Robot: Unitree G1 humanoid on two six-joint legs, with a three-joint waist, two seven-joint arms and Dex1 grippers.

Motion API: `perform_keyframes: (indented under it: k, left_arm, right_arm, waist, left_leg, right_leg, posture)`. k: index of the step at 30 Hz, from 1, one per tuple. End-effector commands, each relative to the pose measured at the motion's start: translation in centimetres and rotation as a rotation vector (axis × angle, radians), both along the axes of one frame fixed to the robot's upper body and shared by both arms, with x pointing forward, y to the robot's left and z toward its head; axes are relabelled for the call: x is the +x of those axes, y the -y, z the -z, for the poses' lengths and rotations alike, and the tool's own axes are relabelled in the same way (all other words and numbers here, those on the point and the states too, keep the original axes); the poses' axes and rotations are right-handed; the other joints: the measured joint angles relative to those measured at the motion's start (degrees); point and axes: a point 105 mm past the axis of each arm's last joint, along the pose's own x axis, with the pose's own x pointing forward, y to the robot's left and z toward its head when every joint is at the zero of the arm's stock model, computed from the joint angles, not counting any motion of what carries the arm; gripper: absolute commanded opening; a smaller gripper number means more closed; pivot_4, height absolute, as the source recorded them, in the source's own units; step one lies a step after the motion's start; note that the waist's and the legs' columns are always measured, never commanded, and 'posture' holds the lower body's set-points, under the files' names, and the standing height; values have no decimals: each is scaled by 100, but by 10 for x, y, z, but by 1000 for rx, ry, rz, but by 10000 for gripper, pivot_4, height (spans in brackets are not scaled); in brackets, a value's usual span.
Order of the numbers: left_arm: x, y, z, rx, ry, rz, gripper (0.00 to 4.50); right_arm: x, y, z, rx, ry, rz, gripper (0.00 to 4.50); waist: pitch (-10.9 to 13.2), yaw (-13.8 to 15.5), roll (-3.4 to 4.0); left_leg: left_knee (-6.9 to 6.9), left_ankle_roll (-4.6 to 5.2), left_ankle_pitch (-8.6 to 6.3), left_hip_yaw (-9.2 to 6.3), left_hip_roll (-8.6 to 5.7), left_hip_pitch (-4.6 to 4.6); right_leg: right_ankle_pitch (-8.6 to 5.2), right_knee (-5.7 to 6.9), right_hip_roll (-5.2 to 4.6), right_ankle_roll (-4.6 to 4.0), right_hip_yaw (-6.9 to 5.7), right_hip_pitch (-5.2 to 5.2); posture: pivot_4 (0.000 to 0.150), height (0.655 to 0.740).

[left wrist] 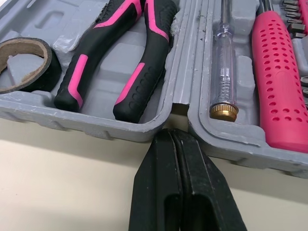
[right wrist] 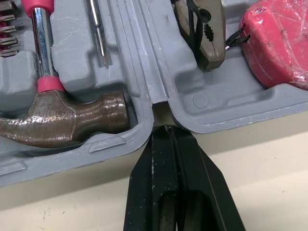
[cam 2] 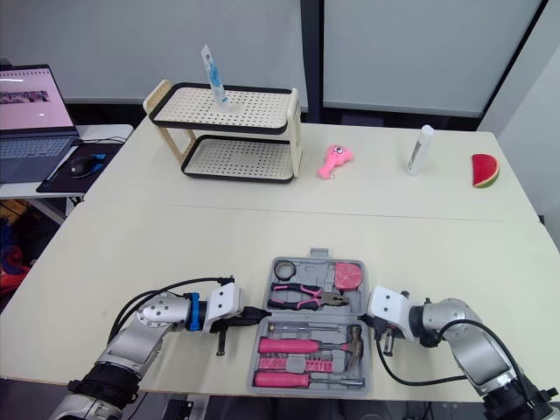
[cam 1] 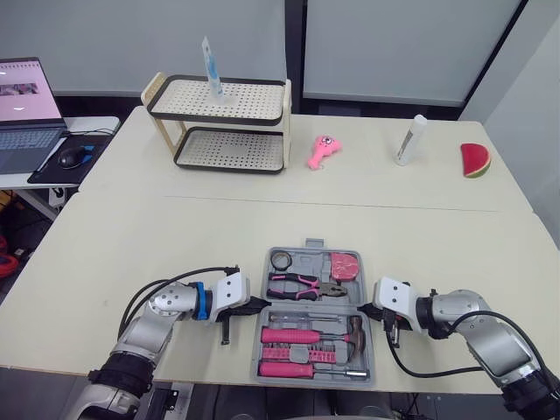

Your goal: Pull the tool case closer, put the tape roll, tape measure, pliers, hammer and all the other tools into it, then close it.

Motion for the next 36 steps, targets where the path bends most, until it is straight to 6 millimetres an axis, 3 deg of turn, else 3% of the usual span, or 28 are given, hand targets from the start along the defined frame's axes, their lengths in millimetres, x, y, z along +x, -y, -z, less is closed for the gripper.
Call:
perform_keyframes:
  k: [1,9,16,18,21,24,31,36]
  left_arm:
    - [-8,8,3,-4,-14,38,203]
    - [1,-4,-2,-5,8,-17,203]
    - [14,-42,-30,-20,89,-144,203]
    - [3,-47,-42,-42,83,-118,203]
    - [-39,-34,-57,-61,10,46,203]
    - [-59,-13,-61,-77,-26,111,203]
    - [-69,32,-47,-73,-73,177,203]
    - [-69,46,-31,-24,-87,231,203]
  right_arm:
    - [-9,-17,-2,42,-17,-71,0]
    - [0,-5,-6,24,11,-1,0]
    - [0,36,-29,5,77,148,0]
    - [-2,41,-39,16,127,178,0]
    - [-11,42,-52,78,152,241,0]
    - [-19,38,-55,120,125,267,0]
    - [-27,19,-64,223,51,255,0]
    - [-27,20,-63,195,38,239,0]
  waist:
    - [0,0,0]
    - [0,-1,0]
    - [1,3,3]
    - [1,-1,2]
    - [-2,-21,7]
    - [-2,1,18]
    - [-3,10,19]
    - [-3,8,19]
  left_leg:
    - [0,0,0,0,0,0]
    - [0,0,0,0,0,2]
    - [1,0,0,-2,0,-4]
    - [0,0,0,-2,0,-4]
    - [-1,-1,0,2,6,-6]
    - [-2,-1,-1,5,3,-2]
    - [3,0,1,5,2,-1]
    - [2,1,1,6,0,-4]
  right_leg:
    - [0,0,0,0,0,0]
    - [0,0,0,0,1,1]
    - [0,0,0,0,-1,-3]
    - [0,2,-2,0,-2,-3]
    - [1,8,-2,-1,1,-6]
    - [-2,4,-2,-2,2,1]
    - [4,-4,1,8,9,5]
    - [3,-10,1,6,9,2]
  posture:
    - [1500,7350]
    - [1500,7350]
    - [1500,7350]
    - [1500,7350]
    - [1500,7350]
    - [1500,7350]
    - [1500,7350]
    - [1500,7350]
